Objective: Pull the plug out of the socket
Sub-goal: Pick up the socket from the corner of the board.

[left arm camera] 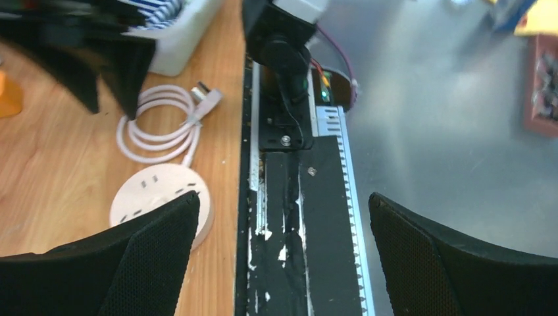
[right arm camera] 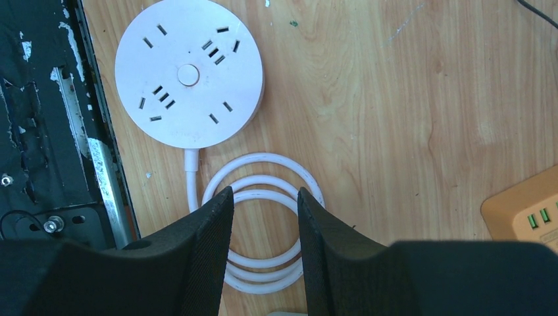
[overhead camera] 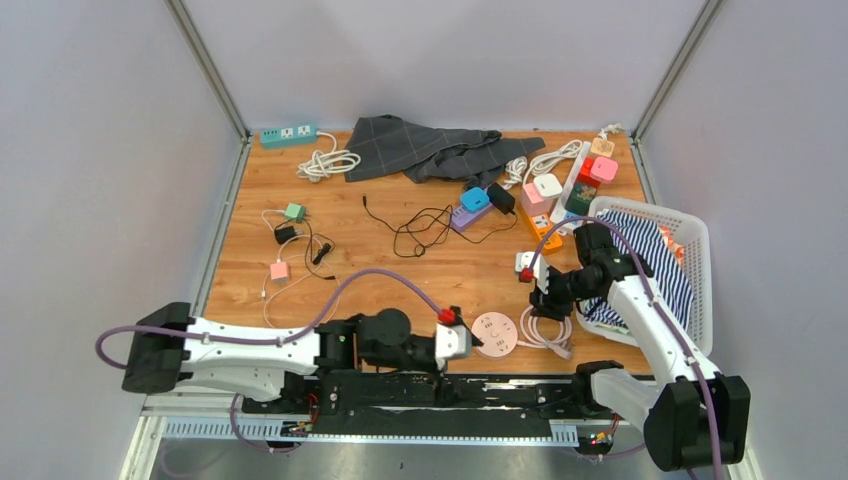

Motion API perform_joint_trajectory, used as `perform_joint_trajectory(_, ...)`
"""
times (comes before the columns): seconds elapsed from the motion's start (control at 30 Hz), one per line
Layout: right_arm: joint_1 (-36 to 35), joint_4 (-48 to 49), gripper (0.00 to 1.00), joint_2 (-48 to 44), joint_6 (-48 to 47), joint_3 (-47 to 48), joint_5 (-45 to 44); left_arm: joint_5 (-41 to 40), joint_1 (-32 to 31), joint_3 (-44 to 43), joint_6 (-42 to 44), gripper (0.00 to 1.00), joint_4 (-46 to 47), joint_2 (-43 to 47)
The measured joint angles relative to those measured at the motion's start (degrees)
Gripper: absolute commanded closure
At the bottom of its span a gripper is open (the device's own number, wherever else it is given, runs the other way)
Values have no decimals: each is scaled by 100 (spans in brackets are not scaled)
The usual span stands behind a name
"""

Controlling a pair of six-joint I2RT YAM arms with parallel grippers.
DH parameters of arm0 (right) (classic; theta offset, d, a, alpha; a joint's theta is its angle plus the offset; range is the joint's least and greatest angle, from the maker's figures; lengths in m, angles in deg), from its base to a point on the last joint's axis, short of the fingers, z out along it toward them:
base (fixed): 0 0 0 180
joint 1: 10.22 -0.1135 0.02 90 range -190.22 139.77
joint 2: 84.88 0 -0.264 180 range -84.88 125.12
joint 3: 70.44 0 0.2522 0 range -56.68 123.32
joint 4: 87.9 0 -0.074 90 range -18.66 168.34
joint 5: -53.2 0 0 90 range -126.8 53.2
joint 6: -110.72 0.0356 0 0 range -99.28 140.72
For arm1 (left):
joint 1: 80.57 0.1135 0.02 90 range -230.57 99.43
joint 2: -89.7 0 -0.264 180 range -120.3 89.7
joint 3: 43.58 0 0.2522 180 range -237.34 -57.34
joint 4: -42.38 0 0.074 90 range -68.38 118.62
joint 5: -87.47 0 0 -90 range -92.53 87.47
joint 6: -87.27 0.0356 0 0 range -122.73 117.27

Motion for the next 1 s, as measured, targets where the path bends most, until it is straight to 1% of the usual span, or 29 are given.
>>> perform_joint_trajectory(0.1, 24, 7, 57, 0, 109, 2, -2, -72, -407, -334, 684, 0, 79, -734)
perform_joint_trajectory(0.17, 26, 11, 57, 0, 197, 2, -4, -74, -553, -656, 1115, 0, 127, -1346)
perform_joint_trajectory(0.37, 90, 116, 56, -68, 444, 7, -37, -284, -575, -1495, 1934, 0, 195, -3042)
perform_joint_trajectory(0.5, 116, 251, 56, -70, 671, 13, -144, -409, -577, -1899, 2516, 0, 195, -3849)
perform_joint_trajectory(0.63, 127, 444, 57, -59, 968, 13, -345, -496, -577, -2190, 2997, 1, 195, -4393)
perform_joint_trajectory(0.73, 129, 555, 57, -57, 1137, 13, -459, -511, -575, -2398, 3239, 3, 181, -4671)
perform_joint_trajectory(1.0, 160, 807, 57, -63, 1447, 15, -791, -68, -264, -2983, 3156, 8, 214, -5056)
